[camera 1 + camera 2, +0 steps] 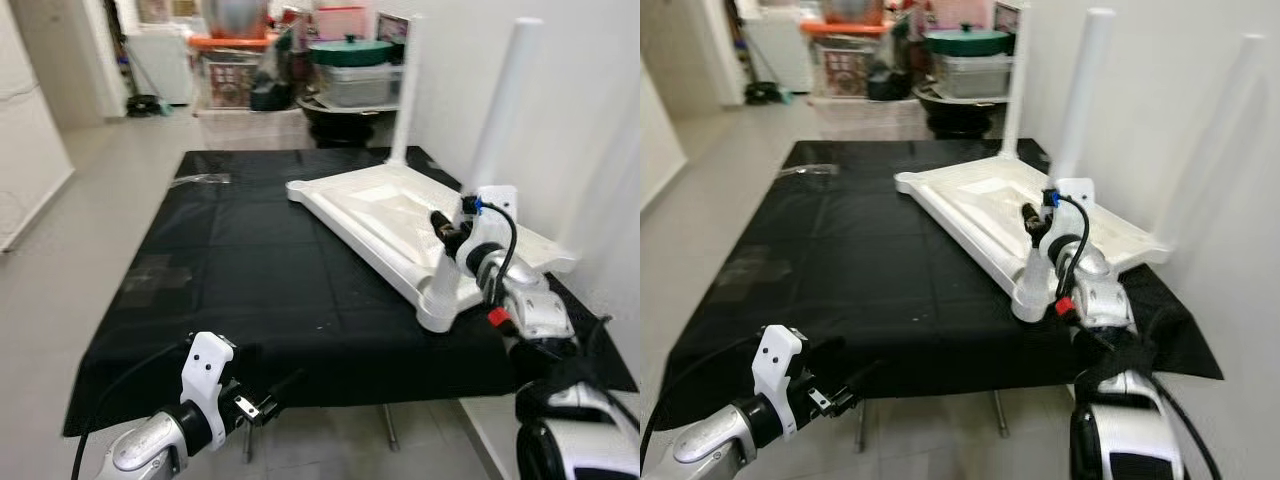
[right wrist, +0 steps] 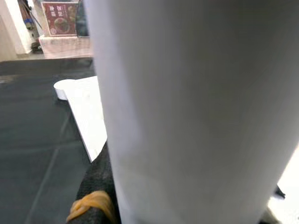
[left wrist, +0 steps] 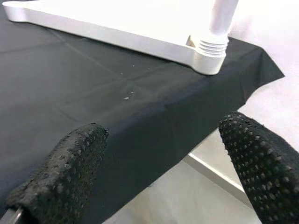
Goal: Building children table
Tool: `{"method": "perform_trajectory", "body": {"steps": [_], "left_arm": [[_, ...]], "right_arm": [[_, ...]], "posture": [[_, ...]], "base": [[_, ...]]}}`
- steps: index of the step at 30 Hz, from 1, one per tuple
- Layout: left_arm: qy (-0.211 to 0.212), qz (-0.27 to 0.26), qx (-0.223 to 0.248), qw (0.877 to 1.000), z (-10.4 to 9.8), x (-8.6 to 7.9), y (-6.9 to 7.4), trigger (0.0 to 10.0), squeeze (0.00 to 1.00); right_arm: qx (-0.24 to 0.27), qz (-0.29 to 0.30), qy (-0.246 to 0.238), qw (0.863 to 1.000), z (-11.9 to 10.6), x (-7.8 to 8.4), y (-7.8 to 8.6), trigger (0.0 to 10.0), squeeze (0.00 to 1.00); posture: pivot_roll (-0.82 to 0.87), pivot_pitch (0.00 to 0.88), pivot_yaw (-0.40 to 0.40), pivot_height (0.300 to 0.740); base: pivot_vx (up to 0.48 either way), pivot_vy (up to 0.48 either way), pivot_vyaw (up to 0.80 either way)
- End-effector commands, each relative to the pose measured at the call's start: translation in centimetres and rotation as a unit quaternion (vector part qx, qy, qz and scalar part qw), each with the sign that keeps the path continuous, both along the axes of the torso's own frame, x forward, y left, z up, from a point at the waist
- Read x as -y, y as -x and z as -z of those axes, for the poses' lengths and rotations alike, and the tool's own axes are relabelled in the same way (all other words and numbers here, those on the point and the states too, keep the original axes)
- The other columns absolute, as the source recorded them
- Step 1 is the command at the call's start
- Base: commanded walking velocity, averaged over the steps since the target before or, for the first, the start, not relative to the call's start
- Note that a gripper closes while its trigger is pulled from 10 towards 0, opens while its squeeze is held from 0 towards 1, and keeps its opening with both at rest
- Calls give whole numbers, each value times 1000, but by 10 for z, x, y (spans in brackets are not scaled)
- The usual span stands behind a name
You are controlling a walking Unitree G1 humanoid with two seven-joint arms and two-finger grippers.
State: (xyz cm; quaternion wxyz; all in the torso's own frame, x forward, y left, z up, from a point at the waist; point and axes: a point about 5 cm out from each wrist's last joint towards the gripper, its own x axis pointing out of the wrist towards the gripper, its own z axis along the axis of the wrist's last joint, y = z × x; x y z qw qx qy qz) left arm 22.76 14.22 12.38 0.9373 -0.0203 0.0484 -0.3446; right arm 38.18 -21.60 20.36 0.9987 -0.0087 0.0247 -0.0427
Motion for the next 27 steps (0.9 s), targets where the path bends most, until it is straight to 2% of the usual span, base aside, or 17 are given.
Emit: {"method": "perform_trajectory", "body": {"steps": [1, 2, 6, 12, 13, 14, 15, 17, 18, 22, 26, 27], "left_arm": [[-3, 3, 0, 1000, -1, 2, -1, 10000, 0], [-5, -1, 2, 1000, -1, 1, -3, 10000, 0], [-6, -9, 3, 1000, -1, -1, -4, 10000, 0], [-2, -9, -1, 1000, 1, 4, -2, 10000, 0], [-2, -9, -2, 1000, 1, 4, -2, 10000, 0], [-2, -9, -2, 1000, 1, 4, -2, 10000, 0], [-2, -9, -2, 1000, 1, 3, -2, 10000, 0], [-3, -11, -1, 1000, 1, 1, -2, 10000, 0], [-4, -12, -1, 1000, 1, 0, -3, 10000, 0], [-4, -13, -1, 1000, 0, -1, -2, 10000, 0], [-4, -12, -1, 1000, 1, 0, -1, 10000, 0], [-3, -11, -2, 1000, 1, 0, -1, 10000, 0]], "right_arm": [[-38, 24, 16, 999, 13, -6, 5, 0, 0], [-37, 36, 13, 999, 14, -15, 8, 0, 0], [-44, 62, -4, 997, 17, -28, 11, 0, 0], [-56, 47, -32, 997, 20, -40, 10, 0, 0], [-45, 5, -51, 998, 15, -44, 6, 10000, 0], [-45, 5, -51, 998, 15, -44, 6, 10000, 0], [-22, -38, -59, 997, 8, -46, 3, 10000, 0], [9, -65, -63, 996, -2, -36, 1, 10000, 0], [21, -65, -63, 996, -7, -27, 1, 10000, 1000], [43, -89, -100, 990, -19, -14, 4, 10000, 1000], [66, -122, -104, 985, -28, -6, 5, 10000, 1000], [72, -167, -108, 977, -33, -4, 7, 10000, 1000]], "posture": [[71, 0, -49, 740], [72, 0, -53, 740], [67, 0, -58, 740], [67, 0, -60, 740], [65, 0, -60, 740], [65, 0, -60, 740], [65, 0, -60, 740], [67, 0, -64, 740], [67, 0, -64, 740], [66, 0, -64, 740], [69, 0, -65, 740], [70, 0, -64, 740]], "base": [[0, 0, 0], [0, 0, 0], [0, 0, 0], [0, 0, 0], [0, 0, 0], [0, 0, 0], [0, 0, 0], [0, 0, 0], [0, 0, 0], [0, 0, 0], [0, 0, 0], [0, 0, 0]]}}
